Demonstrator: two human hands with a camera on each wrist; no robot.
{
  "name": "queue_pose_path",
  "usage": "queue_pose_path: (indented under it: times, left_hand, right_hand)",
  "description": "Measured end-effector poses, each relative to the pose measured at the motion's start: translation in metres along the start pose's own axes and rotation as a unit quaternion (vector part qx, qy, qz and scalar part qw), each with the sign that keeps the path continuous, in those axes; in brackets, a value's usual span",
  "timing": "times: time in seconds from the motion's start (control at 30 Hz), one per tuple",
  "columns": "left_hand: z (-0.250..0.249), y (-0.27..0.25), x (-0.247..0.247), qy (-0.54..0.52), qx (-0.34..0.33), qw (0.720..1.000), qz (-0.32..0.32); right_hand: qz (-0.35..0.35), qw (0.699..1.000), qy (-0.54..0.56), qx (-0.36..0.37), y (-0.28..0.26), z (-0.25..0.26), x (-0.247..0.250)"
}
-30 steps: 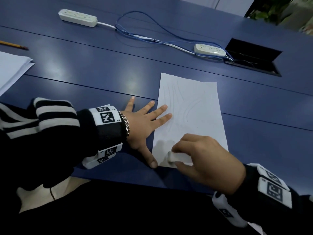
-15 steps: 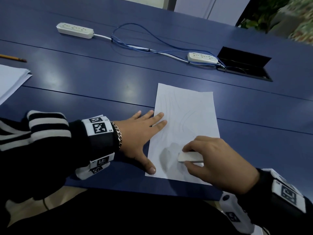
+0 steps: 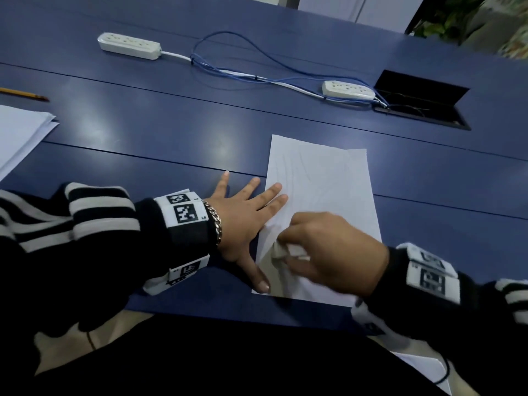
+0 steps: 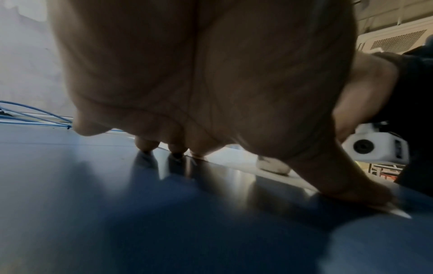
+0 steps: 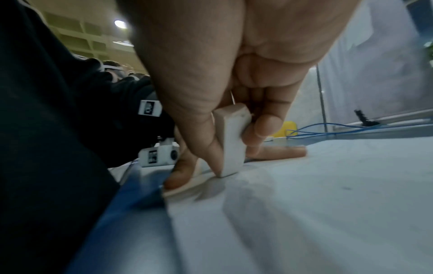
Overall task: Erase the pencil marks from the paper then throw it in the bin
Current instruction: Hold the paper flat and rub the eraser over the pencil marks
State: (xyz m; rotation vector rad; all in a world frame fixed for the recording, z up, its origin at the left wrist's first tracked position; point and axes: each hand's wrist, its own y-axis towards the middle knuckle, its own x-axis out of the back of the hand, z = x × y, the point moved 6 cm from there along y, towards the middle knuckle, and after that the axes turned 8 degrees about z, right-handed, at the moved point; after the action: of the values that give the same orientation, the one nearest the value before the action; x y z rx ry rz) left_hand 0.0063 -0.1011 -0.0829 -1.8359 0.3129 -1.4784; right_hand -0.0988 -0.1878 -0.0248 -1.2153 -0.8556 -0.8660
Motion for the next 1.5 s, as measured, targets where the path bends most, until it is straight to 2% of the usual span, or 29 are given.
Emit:
queue_pose_path:
  times: [0.1, 0.17, 0.27, 0.33, 0.5, 0.63, 0.8, 0.9, 1.03, 1.1, 1.17, 1.33, 1.5]
  left_hand:
    - [0.001, 0.000, -0.002, -0.002, -0.001, 1.000, 0.003]
    - [0.001, 0.000, -0.001, -0.002, 0.003, 1.000, 0.004]
    - [0.000, 0.000, 0.000, 0.013, 0.011, 1.000, 0.006]
    - [0.000, 0.001, 0.000, 0.013, 0.011, 1.000, 0.009]
    - [0.000, -0.002, 0.001, 0.004, 0.004, 1.000, 0.013]
    - [0.000, -0.005, 0.002, 0.004, 0.004, 1.000, 0.012]
    - [0.000, -0.013, 0.004, 0.016, -0.005, 1.000, 0.011]
    - [-0.001, -0.023, 0.001, 0.003, -0.020, 1.000, 0.021]
    - [0.002, -0.036, 0.003, -0.043, -0.050, 0.998, -0.010]
    - [0.003, -0.035, 0.008, -0.073, -0.062, 0.994, -0.059]
    - [0.005, -0.028, 0.011, -0.059, -0.054, 0.993, -0.081]
    - [0.007, -0.010, 0.007, -0.037, -0.031, 0.999, -0.024]
    - [0.007, -0.008, 0.003, -0.007, -0.016, 1.000, -0.014]
  right_hand:
    - [-0.055, 0.997, -0.008, -0.051, 0.009, -0.027, 0.015]
    - [-0.073, 0.996, -0.009, -0.041, 0.004, -0.017, 0.012]
    - [-0.037, 0.999, 0.006, 0.033, -0.016, 0.019, -0.009]
    - [-0.004, 0.998, 0.030, 0.051, -0.026, 0.018, -0.015]
    - [-0.089, 0.994, 0.069, -0.015, -0.039, -0.013, -0.017]
    - [-0.047, 0.994, 0.096, 0.012, -0.054, 0.003, -0.031]
    - [-0.115, 0.985, 0.102, -0.079, -0.060, -0.051, -0.006]
    - [-0.095, 0.986, 0.088, -0.103, -0.061, -0.063, -0.011]
    - [-0.011, 0.994, 0.066, -0.088, -0.067, -0.053, -0.013]
    - [-0.001, 0.996, 0.060, -0.073, -0.064, -0.047, -0.004]
    - [-0.031, 0.996, 0.058, -0.056, -0.053, -0.044, 0.010]
    - [-0.064, 0.996, 0.055, -0.033, -0.014, -0.033, 0.028]
    - [-0.055, 0.997, 0.051, -0.035, 0.024, -0.031, 0.024]
